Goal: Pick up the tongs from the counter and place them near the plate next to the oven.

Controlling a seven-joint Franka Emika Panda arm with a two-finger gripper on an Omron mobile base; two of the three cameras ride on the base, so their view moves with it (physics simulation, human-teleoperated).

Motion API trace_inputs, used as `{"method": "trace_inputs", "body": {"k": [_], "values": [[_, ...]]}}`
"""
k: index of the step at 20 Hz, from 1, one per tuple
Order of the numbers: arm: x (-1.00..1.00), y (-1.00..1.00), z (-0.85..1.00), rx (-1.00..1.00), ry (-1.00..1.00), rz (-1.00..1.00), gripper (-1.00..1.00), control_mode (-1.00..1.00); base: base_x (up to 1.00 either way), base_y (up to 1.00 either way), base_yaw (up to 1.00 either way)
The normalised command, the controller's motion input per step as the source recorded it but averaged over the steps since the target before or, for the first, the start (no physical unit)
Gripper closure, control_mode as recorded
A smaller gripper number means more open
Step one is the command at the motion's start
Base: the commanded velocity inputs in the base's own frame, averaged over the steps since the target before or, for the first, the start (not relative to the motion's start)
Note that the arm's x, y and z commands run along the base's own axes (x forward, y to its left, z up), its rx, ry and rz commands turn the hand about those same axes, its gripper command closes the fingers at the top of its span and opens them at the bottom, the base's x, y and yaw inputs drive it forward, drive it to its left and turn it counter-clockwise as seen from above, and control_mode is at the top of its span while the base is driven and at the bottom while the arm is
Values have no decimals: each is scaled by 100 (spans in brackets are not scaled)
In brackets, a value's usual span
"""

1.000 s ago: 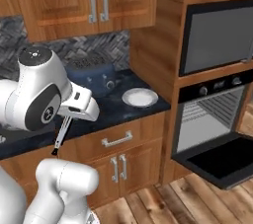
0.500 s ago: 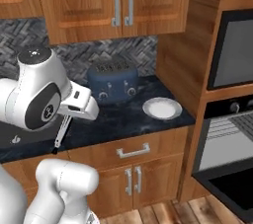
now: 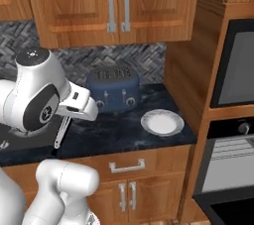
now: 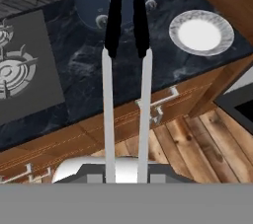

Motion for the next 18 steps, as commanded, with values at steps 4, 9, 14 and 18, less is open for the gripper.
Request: {"method": "trace_inputs", "body": {"k": [4, 9, 14, 18], "values": [[0, 0, 0, 0, 0, 0, 100, 100, 34, -39, 20], [0, 0, 0, 0, 0, 0, 100, 100, 45, 0, 5], [0, 0, 0, 0, 0, 0, 100, 100, 66, -1, 0], [0, 0, 0, 0, 0, 0, 100, 100, 0, -3, 0]]}}
